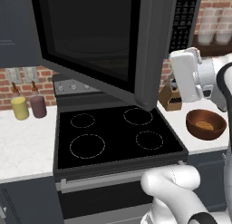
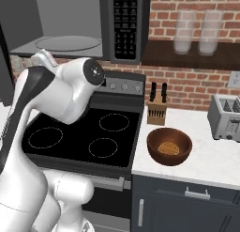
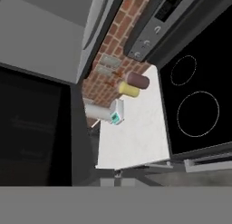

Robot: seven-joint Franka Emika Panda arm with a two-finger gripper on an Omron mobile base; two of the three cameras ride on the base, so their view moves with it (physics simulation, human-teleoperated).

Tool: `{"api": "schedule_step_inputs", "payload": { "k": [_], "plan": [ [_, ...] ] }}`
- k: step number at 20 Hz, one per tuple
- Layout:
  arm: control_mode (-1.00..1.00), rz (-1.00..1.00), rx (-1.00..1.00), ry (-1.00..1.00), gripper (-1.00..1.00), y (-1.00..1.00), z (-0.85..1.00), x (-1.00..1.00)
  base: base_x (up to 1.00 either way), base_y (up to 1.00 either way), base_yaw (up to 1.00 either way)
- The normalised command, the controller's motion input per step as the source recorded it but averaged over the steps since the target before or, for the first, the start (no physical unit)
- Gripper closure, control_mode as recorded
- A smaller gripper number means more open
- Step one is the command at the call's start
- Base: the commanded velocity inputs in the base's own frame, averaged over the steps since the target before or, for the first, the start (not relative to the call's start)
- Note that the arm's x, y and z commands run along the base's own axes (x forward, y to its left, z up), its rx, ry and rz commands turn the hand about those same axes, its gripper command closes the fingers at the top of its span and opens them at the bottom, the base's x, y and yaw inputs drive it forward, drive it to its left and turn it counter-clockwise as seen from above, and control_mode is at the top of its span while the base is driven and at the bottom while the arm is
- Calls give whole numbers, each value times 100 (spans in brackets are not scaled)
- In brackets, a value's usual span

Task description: Open the microwave, place the bowl with waffle inside the microwave, then close the microwave door and turn it on.

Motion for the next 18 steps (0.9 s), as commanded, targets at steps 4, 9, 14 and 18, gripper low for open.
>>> {"api": "schedule_step_inputs", "payload": {
  "k": [4, 9, 14, 18],
  "plan": [
    [-100, 0, 4, 1, 100, 89, 7, 1, 0, 0, 0],
    [-100, 5, 17, 0, 100, 55, 19, 0, 0, 0, 0],
    [-100, 11, 11, 3, 100, 79, 19, -19, 0, 0, 0],
    [-100, 8, 2, 8, 100, 100, 17, -11, 0, 0, 0]
  ]
}}
